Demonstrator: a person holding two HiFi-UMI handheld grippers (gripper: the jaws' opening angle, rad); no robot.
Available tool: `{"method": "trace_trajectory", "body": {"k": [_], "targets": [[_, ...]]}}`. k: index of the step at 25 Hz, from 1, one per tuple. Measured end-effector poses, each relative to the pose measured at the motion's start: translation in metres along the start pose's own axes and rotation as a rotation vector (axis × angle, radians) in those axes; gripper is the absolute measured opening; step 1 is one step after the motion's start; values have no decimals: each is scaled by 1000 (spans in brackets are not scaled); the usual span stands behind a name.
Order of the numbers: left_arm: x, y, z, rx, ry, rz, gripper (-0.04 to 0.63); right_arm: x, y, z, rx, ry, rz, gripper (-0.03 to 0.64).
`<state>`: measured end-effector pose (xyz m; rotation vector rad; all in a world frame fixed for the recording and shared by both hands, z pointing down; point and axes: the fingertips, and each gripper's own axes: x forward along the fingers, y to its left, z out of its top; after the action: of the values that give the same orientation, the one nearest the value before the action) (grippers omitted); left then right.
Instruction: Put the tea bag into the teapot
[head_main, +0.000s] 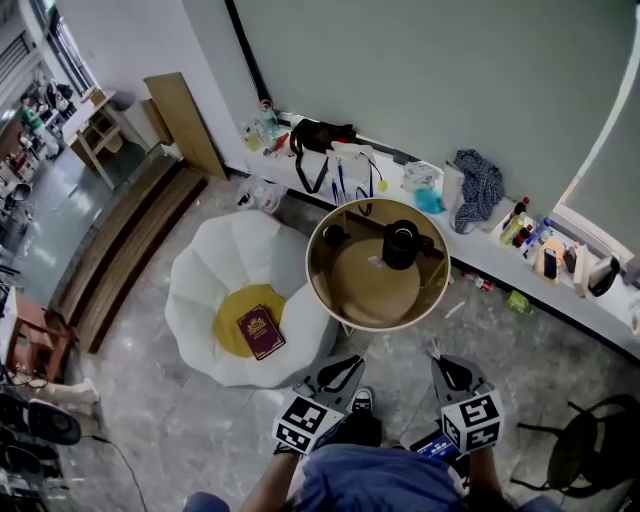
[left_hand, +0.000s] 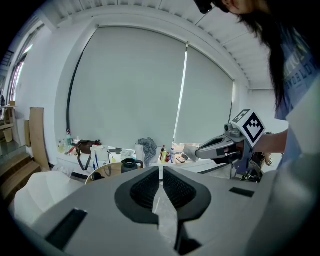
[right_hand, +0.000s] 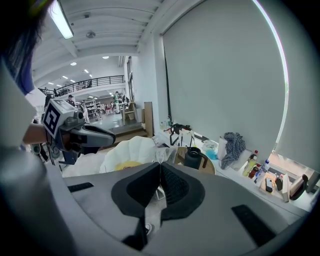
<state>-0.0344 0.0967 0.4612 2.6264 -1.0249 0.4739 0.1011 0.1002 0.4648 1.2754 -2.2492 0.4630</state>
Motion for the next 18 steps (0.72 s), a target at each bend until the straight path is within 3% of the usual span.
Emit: {"method": "trace_trajectory", "body": {"k": [8, 18], "targets": [[8, 41, -4, 27, 16, -55, 20, 25, -3, 25, 10, -13, -77, 18], [18, 44, 4, -10, -21, -98, 20, 26, -4, 31, -10, 16, -116, 18]]}}
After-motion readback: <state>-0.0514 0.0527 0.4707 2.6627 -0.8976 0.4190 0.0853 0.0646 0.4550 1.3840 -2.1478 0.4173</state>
